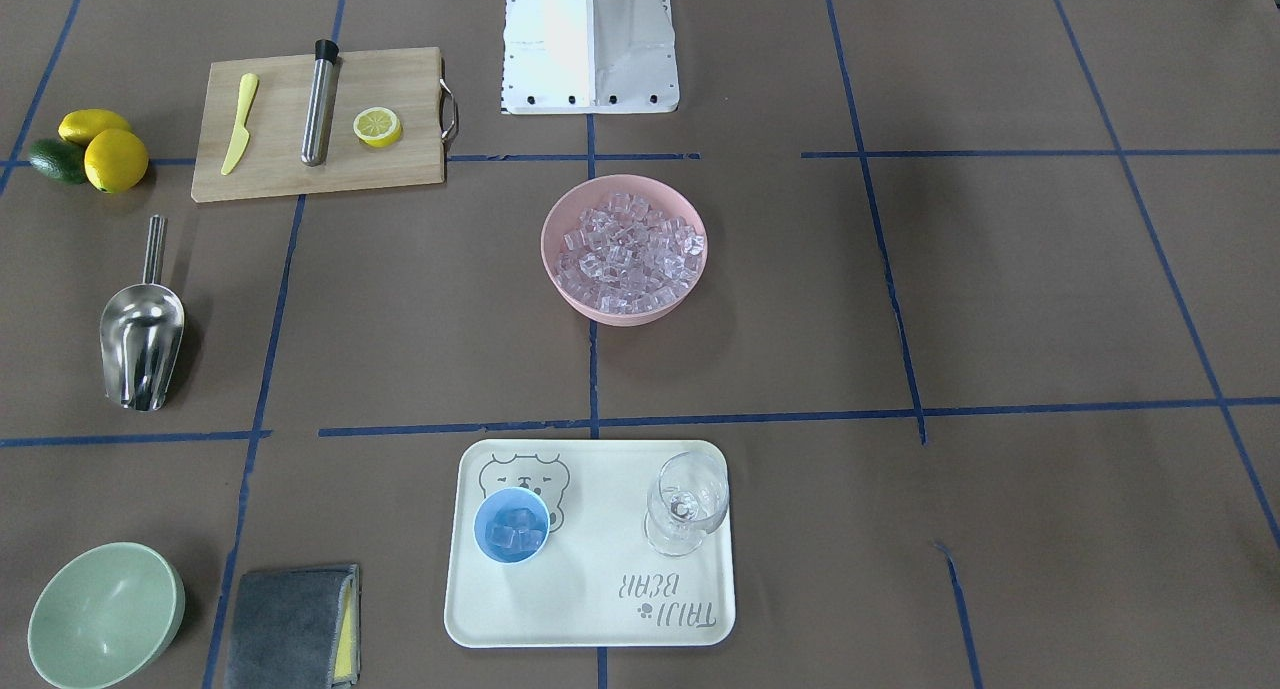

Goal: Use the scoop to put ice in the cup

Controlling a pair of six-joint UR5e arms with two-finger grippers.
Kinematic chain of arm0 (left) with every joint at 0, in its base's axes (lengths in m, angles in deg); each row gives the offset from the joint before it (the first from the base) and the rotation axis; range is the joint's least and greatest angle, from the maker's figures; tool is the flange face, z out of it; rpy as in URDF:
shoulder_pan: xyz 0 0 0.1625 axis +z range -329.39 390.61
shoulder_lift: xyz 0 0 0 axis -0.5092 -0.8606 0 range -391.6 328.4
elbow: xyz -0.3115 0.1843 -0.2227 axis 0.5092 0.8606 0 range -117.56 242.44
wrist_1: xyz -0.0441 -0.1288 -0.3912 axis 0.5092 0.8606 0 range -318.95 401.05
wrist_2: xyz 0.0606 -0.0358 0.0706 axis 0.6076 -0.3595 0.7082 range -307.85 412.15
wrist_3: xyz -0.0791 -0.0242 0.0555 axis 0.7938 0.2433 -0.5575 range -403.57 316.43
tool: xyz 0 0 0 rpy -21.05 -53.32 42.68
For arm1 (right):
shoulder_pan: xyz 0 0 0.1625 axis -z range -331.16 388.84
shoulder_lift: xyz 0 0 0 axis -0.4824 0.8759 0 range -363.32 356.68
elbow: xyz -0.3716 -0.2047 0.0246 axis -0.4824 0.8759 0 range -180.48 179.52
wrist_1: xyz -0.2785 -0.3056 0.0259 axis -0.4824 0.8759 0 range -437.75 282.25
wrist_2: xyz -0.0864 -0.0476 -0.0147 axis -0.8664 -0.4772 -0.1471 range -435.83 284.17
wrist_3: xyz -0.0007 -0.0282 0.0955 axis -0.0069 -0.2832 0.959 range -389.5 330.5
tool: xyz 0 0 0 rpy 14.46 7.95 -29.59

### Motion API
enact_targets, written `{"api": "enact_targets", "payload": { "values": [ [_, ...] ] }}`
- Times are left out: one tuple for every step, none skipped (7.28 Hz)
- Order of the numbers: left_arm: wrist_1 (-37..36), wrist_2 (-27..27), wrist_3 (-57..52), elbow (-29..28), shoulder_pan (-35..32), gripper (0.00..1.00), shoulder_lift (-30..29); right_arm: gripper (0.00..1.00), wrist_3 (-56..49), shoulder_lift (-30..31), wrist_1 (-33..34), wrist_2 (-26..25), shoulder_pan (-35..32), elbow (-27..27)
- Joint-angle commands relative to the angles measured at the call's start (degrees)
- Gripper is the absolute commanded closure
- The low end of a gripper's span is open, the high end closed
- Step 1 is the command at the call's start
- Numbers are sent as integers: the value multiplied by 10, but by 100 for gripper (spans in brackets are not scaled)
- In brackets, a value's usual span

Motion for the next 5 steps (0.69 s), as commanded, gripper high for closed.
{"api": "enact_targets", "payload": {
  "values": [
    [0, -11, 0, -2, -3, 0, -1, 0, -163, -20, 101, 3, -86, 33],
    [29, -9, 3, -6, -3, 0, -1, 0, -177, -20, 97, 7, -91, 64],
    [35, -4, 4, 0, -3, 0, -2, 0, -211, -22, 96, 7, -99, 78],
    [37, -2, 2, -1, -2, 0, -4, 0, -258, -21, 100, 7, -108, 76],
    [38, -3, 0, -3, -3, 0, -13, 0, -260, -17, 99, 6, -108, 64]
  ]
}}
